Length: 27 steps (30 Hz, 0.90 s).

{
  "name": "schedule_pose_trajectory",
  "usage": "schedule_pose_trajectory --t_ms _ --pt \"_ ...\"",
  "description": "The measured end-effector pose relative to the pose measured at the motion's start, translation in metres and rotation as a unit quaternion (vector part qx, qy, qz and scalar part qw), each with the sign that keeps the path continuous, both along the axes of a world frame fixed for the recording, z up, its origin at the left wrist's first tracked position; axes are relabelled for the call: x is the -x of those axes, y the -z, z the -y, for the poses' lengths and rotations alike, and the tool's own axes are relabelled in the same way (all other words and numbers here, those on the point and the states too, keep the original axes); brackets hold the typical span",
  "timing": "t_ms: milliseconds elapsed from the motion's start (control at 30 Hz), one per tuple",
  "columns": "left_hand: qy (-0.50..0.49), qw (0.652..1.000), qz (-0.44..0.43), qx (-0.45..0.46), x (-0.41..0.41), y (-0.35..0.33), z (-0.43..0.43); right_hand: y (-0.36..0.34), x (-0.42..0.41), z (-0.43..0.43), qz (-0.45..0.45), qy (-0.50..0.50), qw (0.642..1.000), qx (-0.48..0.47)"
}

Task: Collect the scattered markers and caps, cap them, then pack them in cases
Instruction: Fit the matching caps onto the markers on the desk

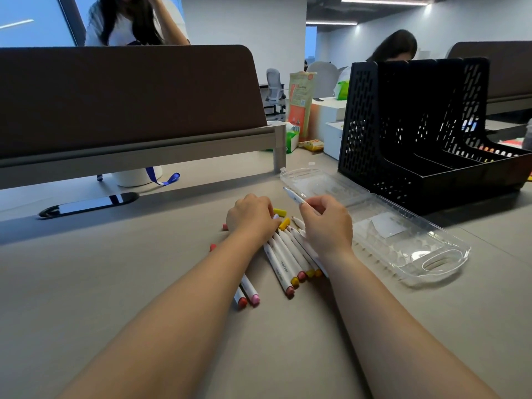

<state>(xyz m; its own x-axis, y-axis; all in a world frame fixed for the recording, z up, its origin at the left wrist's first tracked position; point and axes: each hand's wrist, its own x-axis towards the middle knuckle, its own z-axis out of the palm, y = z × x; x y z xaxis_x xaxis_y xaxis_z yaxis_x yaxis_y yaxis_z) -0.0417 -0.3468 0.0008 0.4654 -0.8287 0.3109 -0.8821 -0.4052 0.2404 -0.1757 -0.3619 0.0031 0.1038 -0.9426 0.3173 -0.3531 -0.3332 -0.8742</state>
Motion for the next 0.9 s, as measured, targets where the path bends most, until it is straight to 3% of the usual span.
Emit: schedule_pose_trajectory --t_ms 200,333,433,533,633,733,900 --pt "-0.003 1.000 0.011 -0.026 0.001 0.001 -0.001 0.001 0.000 -0.001 0.007 -0.002 1.000 0.003" --pt "0.038 0.994 -0.065 0.082 -0.002 -0.010 -0.018 -0.002 0.002 -0.002 0.030 -0.015 0.999 0.013" --pt "0.078 0.961 -0.185 0.192 -0.013 -0.015 -0.049 -0.005 -0.002 -0.006 0.103 -0.055 0.993 -0.033" --pt "0.099 0.911 -0.316 0.244 -0.022 -0.010 -0.085 -0.009 -0.008 -0.016 0.146 -0.107 0.982 -0.062" --pt "0.069 0.888 -0.344 0.297 -0.028 0.003 -0.104 -0.012 -0.011 -0.028 0.150 -0.161 0.974 -0.052" --pt "0.033 0.835 -0.414 0.361 -0.030 0.010 -0.108 -0.013 -0.013 -0.037 0.148 -0.198 0.967 -0.059" --pt "0.034 0.788 -0.490 0.372 -0.036 0.014 -0.110 -0.012 -0.012 -0.039 0.119 -0.238 0.961 -0.075"
